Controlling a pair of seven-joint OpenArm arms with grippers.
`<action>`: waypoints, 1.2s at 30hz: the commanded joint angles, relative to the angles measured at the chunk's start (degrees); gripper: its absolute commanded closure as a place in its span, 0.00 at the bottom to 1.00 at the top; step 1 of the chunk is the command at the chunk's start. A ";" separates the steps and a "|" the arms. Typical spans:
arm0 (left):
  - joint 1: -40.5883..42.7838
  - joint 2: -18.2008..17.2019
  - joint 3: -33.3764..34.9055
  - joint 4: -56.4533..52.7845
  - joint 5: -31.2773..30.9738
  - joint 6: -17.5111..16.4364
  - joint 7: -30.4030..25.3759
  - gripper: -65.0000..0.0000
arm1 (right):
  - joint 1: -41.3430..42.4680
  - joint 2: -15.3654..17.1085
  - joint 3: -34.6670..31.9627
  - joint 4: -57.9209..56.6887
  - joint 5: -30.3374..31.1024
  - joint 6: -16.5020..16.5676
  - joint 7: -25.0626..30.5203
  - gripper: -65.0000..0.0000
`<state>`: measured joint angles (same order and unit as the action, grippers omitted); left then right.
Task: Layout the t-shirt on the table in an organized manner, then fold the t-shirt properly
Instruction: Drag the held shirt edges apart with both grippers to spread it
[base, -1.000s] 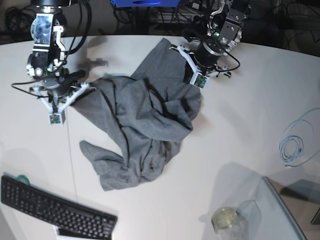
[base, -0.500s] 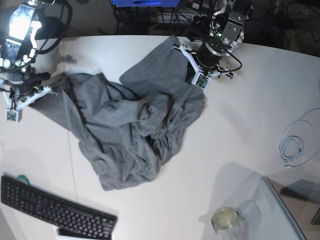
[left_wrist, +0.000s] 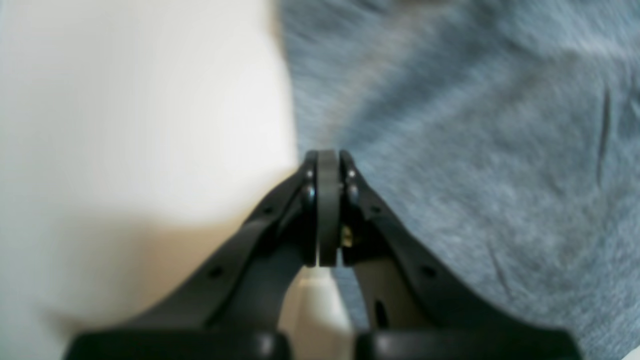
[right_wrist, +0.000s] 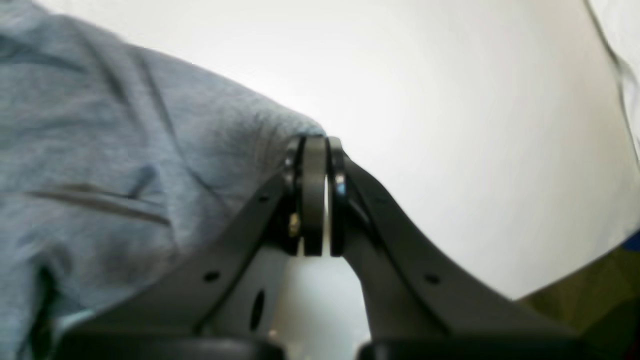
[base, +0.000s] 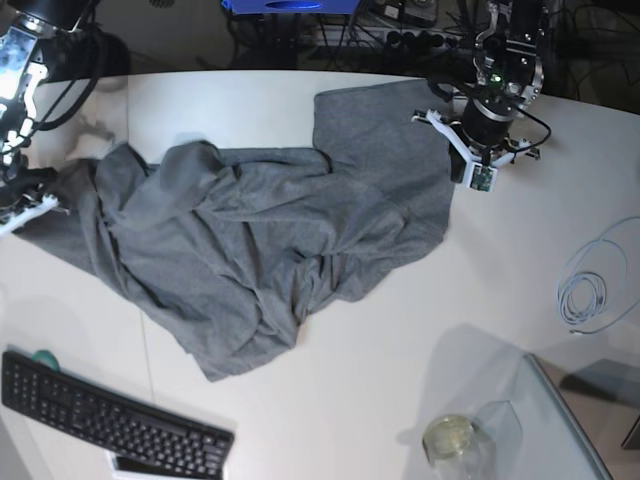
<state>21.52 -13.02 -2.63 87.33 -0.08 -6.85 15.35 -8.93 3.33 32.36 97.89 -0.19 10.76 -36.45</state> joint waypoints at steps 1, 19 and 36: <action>0.33 -0.13 -0.22 3.00 -0.23 0.04 -1.86 1.00 | 0.88 1.11 0.48 1.32 -0.30 -0.35 1.59 1.00; 3.67 1.46 -0.75 -4.21 0.21 0.04 -2.21 1.00 | 1.41 -8.83 -4.01 7.56 -13.31 3.78 1.68 0.61; -1.61 -0.92 -13.50 -0.43 -0.32 -0.22 -1.95 1.00 | -0.08 -8.83 -11.83 2.29 -13.31 5.10 1.59 0.61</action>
<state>19.73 -14.04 -16.25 86.06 -0.21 -6.76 14.63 -9.69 -5.72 20.60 99.18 -13.50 16.10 -36.07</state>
